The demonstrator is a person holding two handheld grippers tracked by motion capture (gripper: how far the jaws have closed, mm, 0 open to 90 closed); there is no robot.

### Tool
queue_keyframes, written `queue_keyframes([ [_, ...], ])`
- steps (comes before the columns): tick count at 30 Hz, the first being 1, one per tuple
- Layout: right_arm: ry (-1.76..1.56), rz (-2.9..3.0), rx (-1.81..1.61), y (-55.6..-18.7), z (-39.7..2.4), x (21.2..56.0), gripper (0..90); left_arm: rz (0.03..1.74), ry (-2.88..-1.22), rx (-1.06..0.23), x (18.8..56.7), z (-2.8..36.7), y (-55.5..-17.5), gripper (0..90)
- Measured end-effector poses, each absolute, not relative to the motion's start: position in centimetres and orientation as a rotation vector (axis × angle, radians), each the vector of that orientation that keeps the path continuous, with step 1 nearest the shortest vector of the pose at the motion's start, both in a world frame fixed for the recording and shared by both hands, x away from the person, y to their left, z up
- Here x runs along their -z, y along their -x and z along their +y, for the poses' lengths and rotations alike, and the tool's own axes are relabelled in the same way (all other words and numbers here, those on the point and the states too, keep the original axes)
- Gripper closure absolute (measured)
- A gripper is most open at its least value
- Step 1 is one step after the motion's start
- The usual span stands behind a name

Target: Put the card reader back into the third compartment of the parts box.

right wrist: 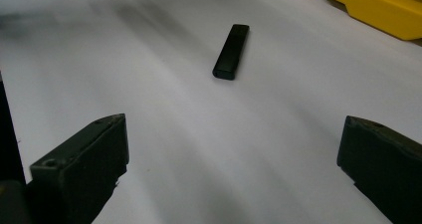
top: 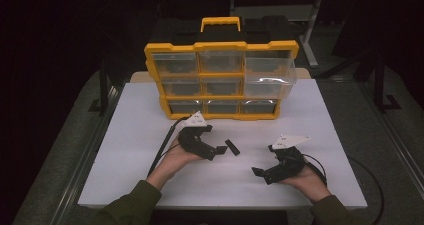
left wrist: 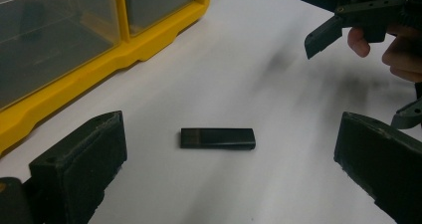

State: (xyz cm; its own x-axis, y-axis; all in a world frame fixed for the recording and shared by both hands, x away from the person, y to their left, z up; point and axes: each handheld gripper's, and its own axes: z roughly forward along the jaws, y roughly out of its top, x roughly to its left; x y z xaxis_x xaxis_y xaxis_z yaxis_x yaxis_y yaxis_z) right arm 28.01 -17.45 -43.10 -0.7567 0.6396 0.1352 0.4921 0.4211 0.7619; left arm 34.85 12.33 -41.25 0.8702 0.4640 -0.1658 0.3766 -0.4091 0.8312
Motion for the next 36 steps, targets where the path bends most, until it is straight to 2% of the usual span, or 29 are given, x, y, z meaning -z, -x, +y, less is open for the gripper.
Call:
queue_keyframes([
  [36, -1.005, 2.501, -1.259, -28.0, -17.5, 43.1, 0.0, 0.603, -2.087, -0.113, 43.4, 8.2, -35.9, 0.0],
])
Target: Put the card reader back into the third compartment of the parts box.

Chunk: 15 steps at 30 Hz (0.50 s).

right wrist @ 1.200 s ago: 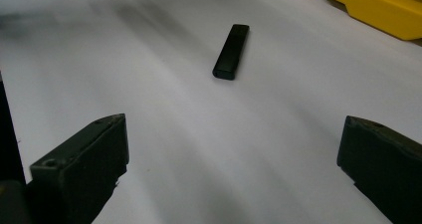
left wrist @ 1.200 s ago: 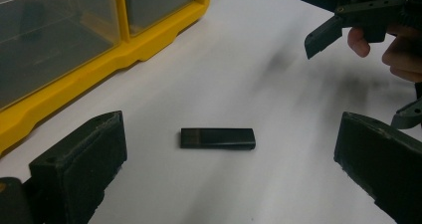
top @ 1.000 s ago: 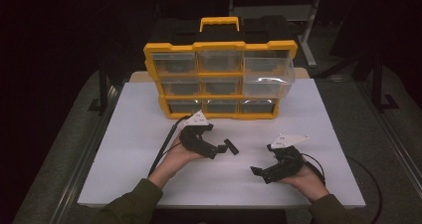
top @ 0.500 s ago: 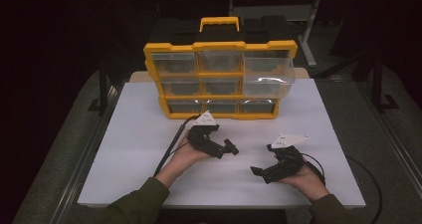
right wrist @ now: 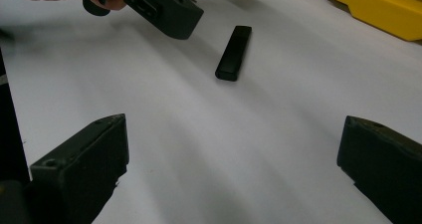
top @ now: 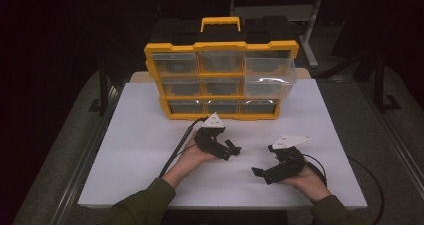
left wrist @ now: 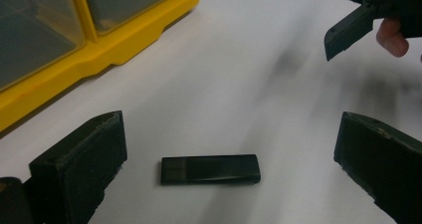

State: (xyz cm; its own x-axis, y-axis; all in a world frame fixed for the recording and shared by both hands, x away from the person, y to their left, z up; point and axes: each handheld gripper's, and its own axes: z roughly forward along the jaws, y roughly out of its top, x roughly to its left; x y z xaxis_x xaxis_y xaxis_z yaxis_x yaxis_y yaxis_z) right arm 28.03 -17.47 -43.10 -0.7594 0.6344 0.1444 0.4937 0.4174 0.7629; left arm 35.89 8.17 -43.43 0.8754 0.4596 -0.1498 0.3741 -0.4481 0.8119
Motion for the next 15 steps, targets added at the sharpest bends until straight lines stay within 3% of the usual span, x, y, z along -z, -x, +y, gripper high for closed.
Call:
queue_keyframes([
  [15, -1.003, 2.503, -1.257, -28.0, -17.4, 43.1, 0.0, 0.611, -2.117, -0.131, 44.6, 7.7, -36.0, 1.7],
])
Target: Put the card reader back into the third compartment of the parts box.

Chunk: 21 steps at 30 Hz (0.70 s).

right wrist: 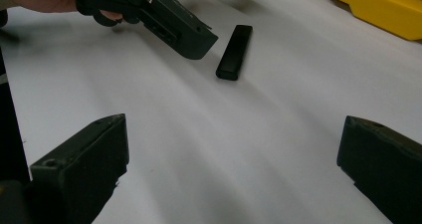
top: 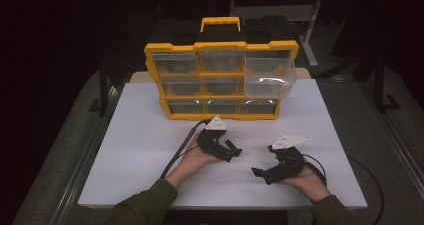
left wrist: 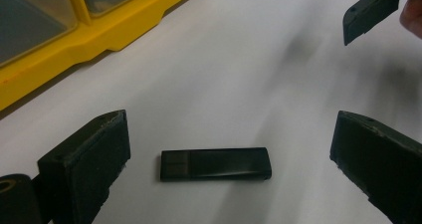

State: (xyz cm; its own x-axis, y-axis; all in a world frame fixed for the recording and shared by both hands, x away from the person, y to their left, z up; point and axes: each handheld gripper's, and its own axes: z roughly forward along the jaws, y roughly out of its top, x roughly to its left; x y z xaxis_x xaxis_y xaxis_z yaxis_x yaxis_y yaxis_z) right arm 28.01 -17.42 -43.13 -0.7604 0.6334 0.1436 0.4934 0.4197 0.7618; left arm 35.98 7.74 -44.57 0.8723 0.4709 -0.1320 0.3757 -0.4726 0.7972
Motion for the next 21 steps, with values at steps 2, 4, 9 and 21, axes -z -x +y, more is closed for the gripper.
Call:
queue_keyframes([
  [2, -1.002, 2.504, -1.257, -28.0, -17.4, 43.1, 0.0, 0.615, -2.121, -0.139, 44.7, 7.7, -36.0, 2.6],
  [4, -1.004, 2.503, -1.256, -28.0, -17.4, 43.2, 0.0, 0.623, -2.126, -0.143, 44.8, 7.7, -36.0, 3.0],
  [9, -1.010, 2.505, -1.248, -28.1, -17.4, 43.2, 0.0, 0.635, -2.134, -0.152, 45.1, 7.5, -35.9, 4.2],
  [21, -1.010, 2.506, -1.252, -28.1, -17.4, 43.2, 0.0, 0.650, -2.158, -0.215, 45.9, 7.0, -35.4, 12.9],
])
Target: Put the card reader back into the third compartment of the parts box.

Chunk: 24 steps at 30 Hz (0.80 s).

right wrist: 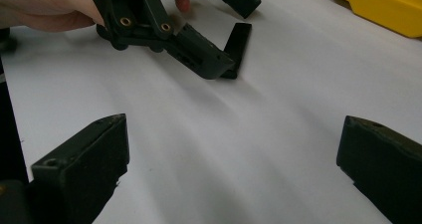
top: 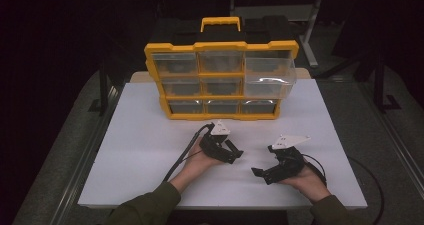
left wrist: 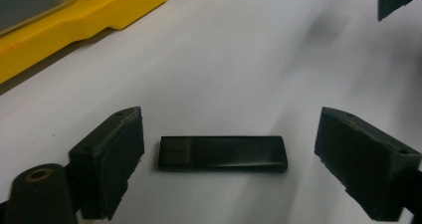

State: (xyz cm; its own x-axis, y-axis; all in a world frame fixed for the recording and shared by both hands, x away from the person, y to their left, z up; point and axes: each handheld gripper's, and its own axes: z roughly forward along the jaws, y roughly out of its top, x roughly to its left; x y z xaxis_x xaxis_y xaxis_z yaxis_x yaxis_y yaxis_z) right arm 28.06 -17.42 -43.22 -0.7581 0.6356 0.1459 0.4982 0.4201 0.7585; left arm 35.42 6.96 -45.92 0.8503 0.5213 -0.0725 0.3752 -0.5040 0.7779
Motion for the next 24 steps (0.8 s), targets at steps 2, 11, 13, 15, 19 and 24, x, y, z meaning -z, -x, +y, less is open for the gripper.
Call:
queue_keyframes([
  [2, -1.010, 2.506, -1.252, -28.06, -17.41, 43.22, 0.0, 0.652, -2.158, -0.217, 45.94, 6.92, -35.42, 13.9],
  [11, -1.013, 2.506, -1.252, -28.06, -17.41, 43.23, 0.0, 0.661, -2.167, -0.240, 45.98, 6.82, -35.41, 19.1],
  [13, -1.013, 2.506, -1.253, -28.05, -17.42, 43.23, 0.0, 0.661, -2.173, -0.239, 45.99, 6.80, -35.45, 20.4],
  [15, -1.013, 2.504, -1.254, -28.04, -17.42, 43.22, 0.0, 0.663, -2.176, -0.238, 46.00, 6.79, -35.45, 21.7],
  [19, -1.014, 2.503, -1.254, -28.05, -17.44, 43.22, 0.0, 0.659, -2.189, -0.237, 46.04, 6.68, -35.48, 24.5],
  [24, -1.015, 2.502, -1.257, -28.04, -17.47, 43.20, 0.0, 0.655, -2.201, -0.245, 46.05, 6.60, -35.44, 27.1],
])
